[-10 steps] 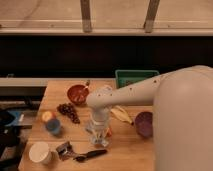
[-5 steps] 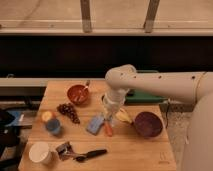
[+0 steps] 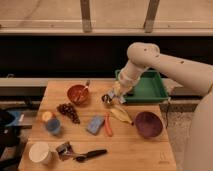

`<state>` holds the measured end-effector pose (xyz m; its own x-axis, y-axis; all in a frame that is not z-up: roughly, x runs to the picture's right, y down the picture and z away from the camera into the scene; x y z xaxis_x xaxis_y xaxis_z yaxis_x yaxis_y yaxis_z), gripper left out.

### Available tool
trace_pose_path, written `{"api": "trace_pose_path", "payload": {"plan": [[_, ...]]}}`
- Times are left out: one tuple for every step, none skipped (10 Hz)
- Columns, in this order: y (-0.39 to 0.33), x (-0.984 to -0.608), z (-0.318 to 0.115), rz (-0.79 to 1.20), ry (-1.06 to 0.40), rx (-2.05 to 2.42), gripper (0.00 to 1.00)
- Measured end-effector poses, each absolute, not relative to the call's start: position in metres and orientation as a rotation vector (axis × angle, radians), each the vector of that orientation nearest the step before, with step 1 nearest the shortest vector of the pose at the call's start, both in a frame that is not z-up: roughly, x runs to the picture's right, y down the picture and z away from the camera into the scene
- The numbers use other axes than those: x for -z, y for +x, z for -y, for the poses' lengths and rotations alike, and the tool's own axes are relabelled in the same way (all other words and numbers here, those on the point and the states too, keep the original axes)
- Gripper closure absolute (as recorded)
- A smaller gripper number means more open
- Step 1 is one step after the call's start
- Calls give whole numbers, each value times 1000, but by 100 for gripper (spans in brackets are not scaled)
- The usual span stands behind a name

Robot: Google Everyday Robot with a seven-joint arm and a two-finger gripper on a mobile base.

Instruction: Wipe tray with towel

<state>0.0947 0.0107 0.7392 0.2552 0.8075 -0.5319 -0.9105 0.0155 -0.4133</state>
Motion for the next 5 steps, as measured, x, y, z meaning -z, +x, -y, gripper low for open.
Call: {"api": "trace_pose_path", "payload": {"plan": [[95, -739, -9, -159, -784, -1347, 100], [94, -739, -9, -160, -787, -1343, 100], [92, -739, -9, -159, -788, -1341, 100], [94, -741, -10, -159, -781, -1349, 100], [98, -744, -10, -151, -770, -1375, 100]]}}
